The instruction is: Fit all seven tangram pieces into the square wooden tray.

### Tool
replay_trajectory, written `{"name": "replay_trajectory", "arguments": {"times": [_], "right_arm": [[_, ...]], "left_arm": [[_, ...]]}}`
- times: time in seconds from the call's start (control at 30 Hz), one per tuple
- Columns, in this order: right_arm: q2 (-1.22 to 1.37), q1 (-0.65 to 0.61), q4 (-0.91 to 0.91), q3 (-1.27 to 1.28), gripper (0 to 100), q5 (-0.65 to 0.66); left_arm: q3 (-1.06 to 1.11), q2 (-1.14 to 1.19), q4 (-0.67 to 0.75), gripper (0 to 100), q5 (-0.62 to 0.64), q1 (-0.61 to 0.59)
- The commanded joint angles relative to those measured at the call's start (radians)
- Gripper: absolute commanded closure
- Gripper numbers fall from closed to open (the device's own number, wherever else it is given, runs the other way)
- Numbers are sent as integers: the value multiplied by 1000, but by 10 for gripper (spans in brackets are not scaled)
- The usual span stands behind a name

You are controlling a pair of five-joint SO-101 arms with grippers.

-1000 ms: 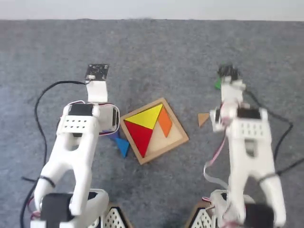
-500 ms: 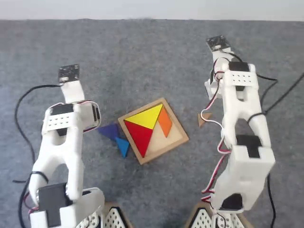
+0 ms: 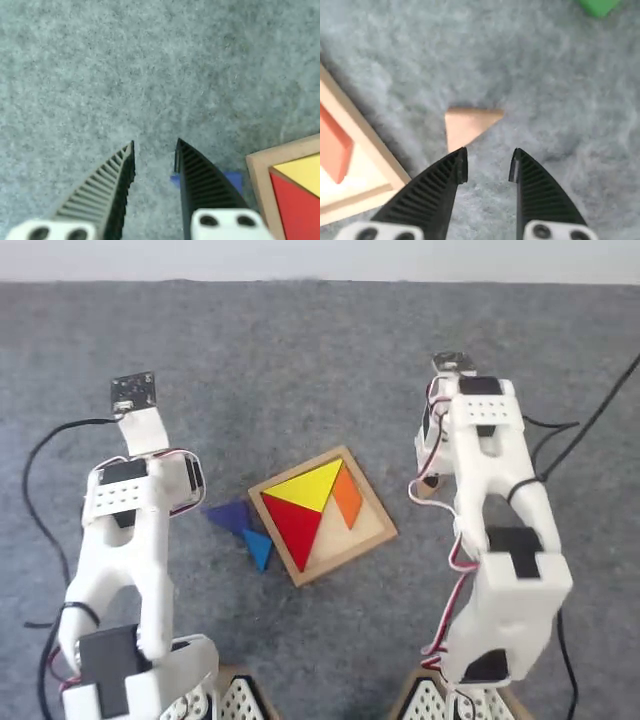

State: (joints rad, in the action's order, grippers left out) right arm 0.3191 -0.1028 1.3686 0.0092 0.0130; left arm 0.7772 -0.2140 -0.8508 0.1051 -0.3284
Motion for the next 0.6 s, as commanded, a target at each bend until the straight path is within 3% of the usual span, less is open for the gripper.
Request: {"name": "replay_trajectory", "arguments": {"times": [0.0,0.27,0.57], "right_arm": [[-188,-4,-81,146,846,-75],[-312,-84,-105,238,843,-724],[-173,-74,-162,210,842,-895]], "left_arm": [[5,-5,20,876,6,-2],[7,-5,15,876,6,0],[36,-5,21,876,-32,0]]}}
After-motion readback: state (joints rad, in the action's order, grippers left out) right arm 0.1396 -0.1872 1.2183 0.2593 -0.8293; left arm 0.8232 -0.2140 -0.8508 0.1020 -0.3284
